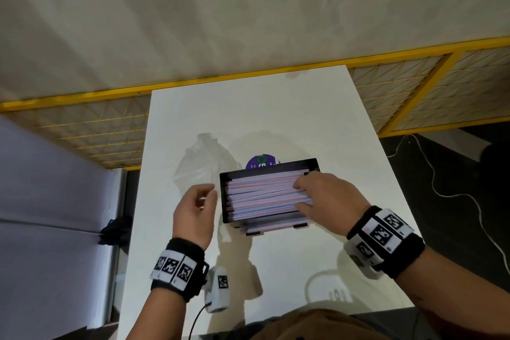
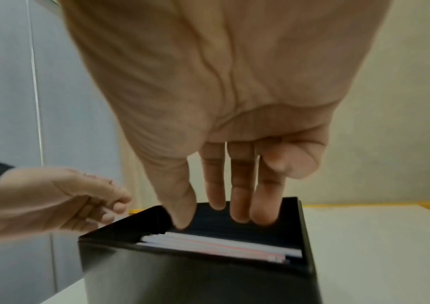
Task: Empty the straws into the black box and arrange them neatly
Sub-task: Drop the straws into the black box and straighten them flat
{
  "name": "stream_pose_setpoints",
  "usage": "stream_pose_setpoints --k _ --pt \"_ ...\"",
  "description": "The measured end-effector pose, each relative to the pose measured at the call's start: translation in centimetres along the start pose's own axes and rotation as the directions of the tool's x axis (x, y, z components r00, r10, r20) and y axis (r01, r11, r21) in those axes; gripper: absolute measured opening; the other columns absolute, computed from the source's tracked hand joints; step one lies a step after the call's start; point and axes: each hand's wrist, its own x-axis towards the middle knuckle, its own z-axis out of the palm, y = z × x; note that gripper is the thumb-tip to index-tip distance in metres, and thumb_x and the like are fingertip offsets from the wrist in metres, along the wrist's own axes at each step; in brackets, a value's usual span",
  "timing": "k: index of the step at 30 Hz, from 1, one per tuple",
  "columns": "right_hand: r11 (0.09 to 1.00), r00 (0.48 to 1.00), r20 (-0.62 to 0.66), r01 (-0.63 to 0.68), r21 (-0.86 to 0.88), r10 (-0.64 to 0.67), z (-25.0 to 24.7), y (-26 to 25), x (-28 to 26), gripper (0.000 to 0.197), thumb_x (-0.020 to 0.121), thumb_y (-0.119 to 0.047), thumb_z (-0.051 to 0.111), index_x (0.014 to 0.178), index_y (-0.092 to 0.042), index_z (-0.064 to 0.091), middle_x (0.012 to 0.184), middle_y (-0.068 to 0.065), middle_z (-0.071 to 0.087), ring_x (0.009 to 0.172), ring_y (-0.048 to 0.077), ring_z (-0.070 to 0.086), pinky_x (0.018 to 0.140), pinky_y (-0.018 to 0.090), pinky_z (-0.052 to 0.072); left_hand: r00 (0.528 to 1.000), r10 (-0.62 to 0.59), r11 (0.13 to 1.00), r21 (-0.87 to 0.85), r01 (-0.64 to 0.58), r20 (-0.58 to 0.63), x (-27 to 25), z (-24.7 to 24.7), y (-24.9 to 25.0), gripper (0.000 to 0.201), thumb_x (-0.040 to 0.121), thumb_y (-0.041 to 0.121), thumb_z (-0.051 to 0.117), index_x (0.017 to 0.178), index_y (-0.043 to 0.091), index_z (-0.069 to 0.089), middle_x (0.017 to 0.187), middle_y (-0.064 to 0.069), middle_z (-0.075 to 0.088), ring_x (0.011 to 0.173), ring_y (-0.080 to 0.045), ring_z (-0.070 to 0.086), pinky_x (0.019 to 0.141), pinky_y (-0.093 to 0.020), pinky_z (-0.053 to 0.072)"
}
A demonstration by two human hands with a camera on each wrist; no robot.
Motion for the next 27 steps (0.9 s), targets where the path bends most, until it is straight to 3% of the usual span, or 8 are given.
stream_pose_setpoints --k 3,6,8,10,12,15,20,27 --pt "0.998 0.999 -0.03 -0.013 0.064 0.015 0.7 0.0 -1.2 0.019 0.097 -0.038 0.057 0.113 -0.029 0.059 0.106 -0.011 0.051 0.094 0.017 0.057 0.08 0.034 0.05 0.91 -0.411 0.882 -0.275 0.384 -0.048 -1.4 0.9 -2.9 0.011 0.098 0.011 0.06 0.102 0.019 0.065 0.099 -0.006 0.072 0.086 -0.024 0.07 0.073 -0.031 0.053" --pt "0.992 1.0 -0.023 -0.009 0.126 0.012 1.3 0.1 -1.6 0.011 0.098 -0.029 0.055 0.107 -0.024 0.058 0.101 -0.01 0.045 0.085 0.019 0.056 0.079 0.036 0.049 0.676 -0.706 0.503 -0.522 0.689 0.211 -4.2 3.6 -4.9 0.013 0.099 0.003 0.05 0.091 0.001 0.061 0.081 -0.017 0.065 0.066 -0.028 0.059 0.064 -0.035 0.049" --pt "0.987 1.0 -0.024 0.017 0.16 -0.013 1.6 0.1 -1.6 0.009 0.099 -0.026 0.055 0.106 -0.022 0.059 0.1 -0.009 0.046 0.083 0.02 0.056 0.079 0.036 0.049 0.544 -0.667 0.239 -0.546 0.803 0.509 -6.1 5.9 -5.5 0.019 0.091 0.003 0.044 0.074 0.003 0.052 0.07 -0.013 0.045 0.057 -0.024 0.041 0.054 -0.032 0.036" --pt "0.982 0.999 -0.026 0.043 0.185 -0.038 2.0 0.1 -1.6 0.009 0.099 -0.025 0.056 0.106 -0.02 0.059 0.102 -0.007 0.048 0.084 0.021 0.057 0.079 0.036 0.05 0.476 -0.581 0.093 -0.527 0.845 0.66 -7.5 8.3 -5.5 0.008 0.086 0.008 0.046 0.078 0.007 0.047 0.073 -0.008 0.026 0.057 -0.019 0.022 0.046 -0.028 0.024" --pt "0.981 0.998 -0.026 0.067 0.182 -0.063 2.2 0.2 -1.5 0.01 0.099 -0.025 0.056 0.107 -0.02 0.06 0.105 -0.006 0.049 0.086 0.02 0.057 0.081 0.035 0.049 0.472 -0.556 -0.014 -0.576 0.818 0.684 -8.2 10.7 -5.2 0.003 0.086 0.007 0.053 0.087 0.005 0.051 0.073 -0.01 0.033 0.056 -0.019 0.022 0.042 -0.024 0.027" --pt "0.978 0.993 -0.03 0.114 0.175 -0.11 2.3 0.6 -1.4 0.012 0.099 -0.026 0.058 0.107 -0.018 0.059 0.103 -0.004 0.049 0.087 0.019 0.055 0.08 0.035 0.048 0.543 -0.519 -0.101 -0.678 0.728 0.66 -8.3 13.5 -4.3 0.012 0.089 0.001 0.055 0.083 0.009 0.049 0.079 -0.011 0.044 0.06 -0.017 0.021 0.052 -0.024 0.025" --pt "0.97 0.983 -0.021 0.181 0.164 -0.18 2.4 1.2 -1.3 0.014 0.099 -0.027 0.059 0.108 -0.017 0.061 0.104 -0.002 0.053 0.092 0.017 0.054 0.085 0.035 0.047 0.527 -0.56 -0.101 -0.684 0.722 0.639 -7.5 15.6 -4.1 0.038 0.084 0.004 0.064 0.073 0.021 0.031 0.077 -0.001 0.012 0.062 -0.016 0.017 0.058 -0.025 0.023" --pt "0.966 0.974 -0.001 0.227 0.123 -0.228 2.8 1.7 -1.1 0.016 0.099 -0.033 0.058 0.107 -0.019 0.062 0.104 -0.002 0.055 0.095 0.017 0.054 0.088 0.036 0.047 0.504 -0.601 -0.158 -0.71 0.686 0.621 -7.8 16.2 -3.9 0.019 0.072 0.006 0.075 0.08 0.01 0.058 0.081 -0.008 0.057 0.07 -0.02 0.057 0.076 -0.029 0.053"
